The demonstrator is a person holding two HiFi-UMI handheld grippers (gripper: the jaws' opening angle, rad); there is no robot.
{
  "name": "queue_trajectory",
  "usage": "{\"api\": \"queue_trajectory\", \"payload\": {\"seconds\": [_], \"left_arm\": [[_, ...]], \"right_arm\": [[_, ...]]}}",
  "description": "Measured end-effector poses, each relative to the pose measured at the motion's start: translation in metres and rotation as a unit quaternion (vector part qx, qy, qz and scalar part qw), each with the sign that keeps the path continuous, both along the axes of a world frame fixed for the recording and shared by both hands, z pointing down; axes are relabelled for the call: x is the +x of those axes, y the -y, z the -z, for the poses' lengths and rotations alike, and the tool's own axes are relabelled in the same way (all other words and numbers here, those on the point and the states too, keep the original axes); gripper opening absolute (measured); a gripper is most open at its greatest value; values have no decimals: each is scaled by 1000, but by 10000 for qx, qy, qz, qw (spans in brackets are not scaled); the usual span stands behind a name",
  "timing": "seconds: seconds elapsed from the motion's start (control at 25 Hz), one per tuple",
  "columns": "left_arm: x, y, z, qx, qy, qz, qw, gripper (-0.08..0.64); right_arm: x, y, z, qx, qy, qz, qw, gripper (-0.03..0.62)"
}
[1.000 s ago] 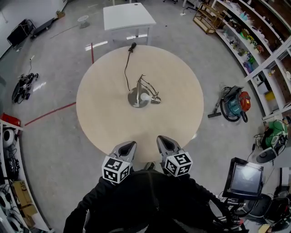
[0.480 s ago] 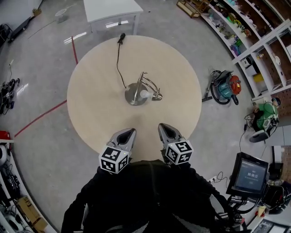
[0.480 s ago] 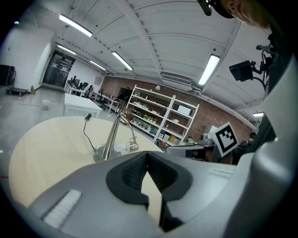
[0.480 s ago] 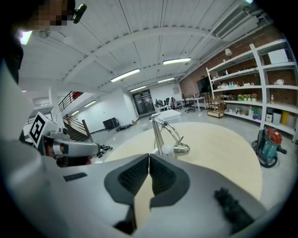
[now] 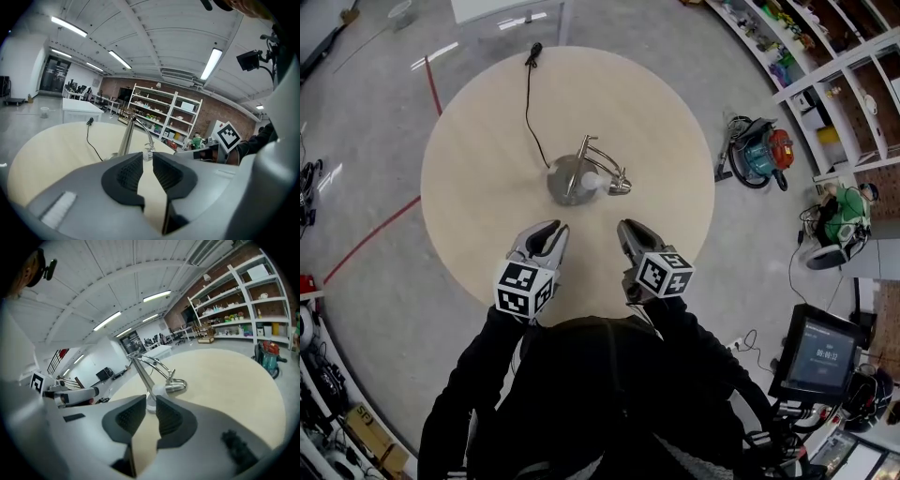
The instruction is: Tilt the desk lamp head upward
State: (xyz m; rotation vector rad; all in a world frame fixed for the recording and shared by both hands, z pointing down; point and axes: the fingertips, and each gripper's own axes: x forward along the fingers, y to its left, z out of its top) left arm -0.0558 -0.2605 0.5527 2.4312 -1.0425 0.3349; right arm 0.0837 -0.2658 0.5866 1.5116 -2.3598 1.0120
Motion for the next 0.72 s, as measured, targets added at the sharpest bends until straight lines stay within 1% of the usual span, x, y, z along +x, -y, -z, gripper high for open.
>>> {"api": "queue_trajectory", "payload": {"seconds": [0.12, 0.2, 0.28, 0.44, 0.56, 0.72], "left_arm": [[4, 25, -20, -9, 344, 92, 9994, 111], [-1, 40, -36, -24, 619, 82, 9980, 143], [-9, 53, -55, -69, 870, 42, 9962, 163], [-20, 73, -87, -125, 1309, -115, 9913, 184], [-12, 87, -108, -89, 1546, -380, 9872, 198], [1, 101, -135, -100, 1813, -663, 9811, 201]], "right_arm": [[15, 21, -25, -302, 332, -191, 9988, 123], [21, 36, -42, -382, 537, -328, 9973, 177], [25, 49, -55, -413, 758, -453, 9952, 215], [22, 66, -64, -346, 1288, -530, 9896, 249], [17, 75, -71, -352, 1494, -472, 9870, 273], [8, 86, -86, -498, 1756, -481, 9820, 308]]}}
